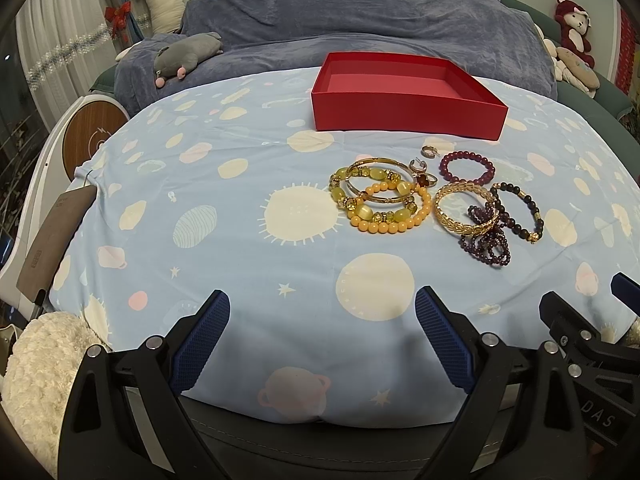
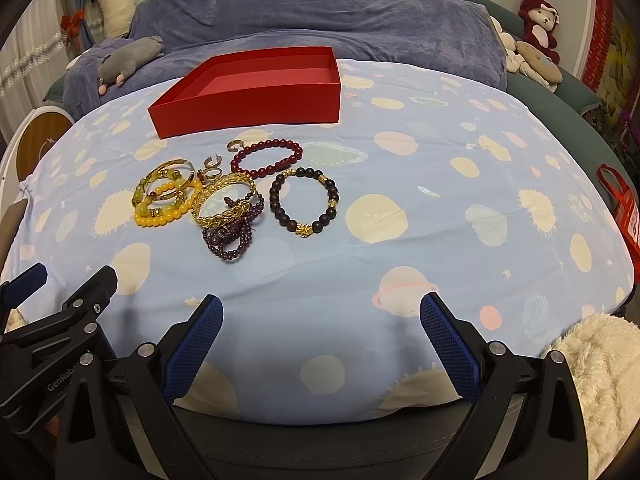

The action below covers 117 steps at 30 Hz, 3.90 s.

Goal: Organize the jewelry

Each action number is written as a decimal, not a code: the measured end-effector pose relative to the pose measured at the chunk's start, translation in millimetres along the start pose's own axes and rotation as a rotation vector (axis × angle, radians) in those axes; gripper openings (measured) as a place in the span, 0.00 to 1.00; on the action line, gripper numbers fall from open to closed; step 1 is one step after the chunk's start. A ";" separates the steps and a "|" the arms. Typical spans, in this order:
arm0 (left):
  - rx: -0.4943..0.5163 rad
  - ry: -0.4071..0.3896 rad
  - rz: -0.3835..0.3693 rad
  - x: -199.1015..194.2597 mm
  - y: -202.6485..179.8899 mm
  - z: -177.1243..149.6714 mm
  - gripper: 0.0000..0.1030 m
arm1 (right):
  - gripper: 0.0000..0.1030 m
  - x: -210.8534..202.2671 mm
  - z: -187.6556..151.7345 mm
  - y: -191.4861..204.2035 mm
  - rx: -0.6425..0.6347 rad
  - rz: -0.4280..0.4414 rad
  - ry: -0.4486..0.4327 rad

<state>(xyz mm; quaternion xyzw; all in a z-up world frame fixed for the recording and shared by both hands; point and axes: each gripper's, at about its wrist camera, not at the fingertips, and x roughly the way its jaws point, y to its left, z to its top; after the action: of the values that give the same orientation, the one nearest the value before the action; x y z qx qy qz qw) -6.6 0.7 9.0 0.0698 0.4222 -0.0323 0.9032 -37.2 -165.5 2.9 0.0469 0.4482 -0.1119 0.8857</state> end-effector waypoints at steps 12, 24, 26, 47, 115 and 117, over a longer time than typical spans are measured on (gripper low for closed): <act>-0.008 0.007 -0.025 2.7 4.7 2.7 0.89 | 0.93 2.6 5.1 -6.4 0.013 0.018 0.006; -0.066 0.005 -0.064 9.7 20.8 20.5 0.89 | 0.93 11.5 19.5 -34.0 0.102 0.008 0.047; -0.075 -0.004 -0.060 9.7 22.9 24.8 0.89 | 0.93 12.6 23.9 -34.5 0.090 0.000 0.051; -0.095 0.048 -0.084 48.8 21.6 50.3 0.89 | 0.62 75.1 64.4 -8.0 -0.008 0.038 0.135; -0.080 0.029 -0.245 49.6 11.2 83.3 0.08 | 0.08 46.1 68.0 -26.5 0.045 0.149 0.086; -0.077 0.019 -0.257 39.7 10.5 82.2 0.08 | 0.08 38.7 67.5 -29.5 0.051 0.157 0.083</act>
<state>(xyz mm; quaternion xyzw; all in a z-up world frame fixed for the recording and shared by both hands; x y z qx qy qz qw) 82.5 -1.4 31.7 -0.0194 0.4373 -0.1308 0.8895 30.7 -212.6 12.4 0.1089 0.4766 -0.0514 0.8708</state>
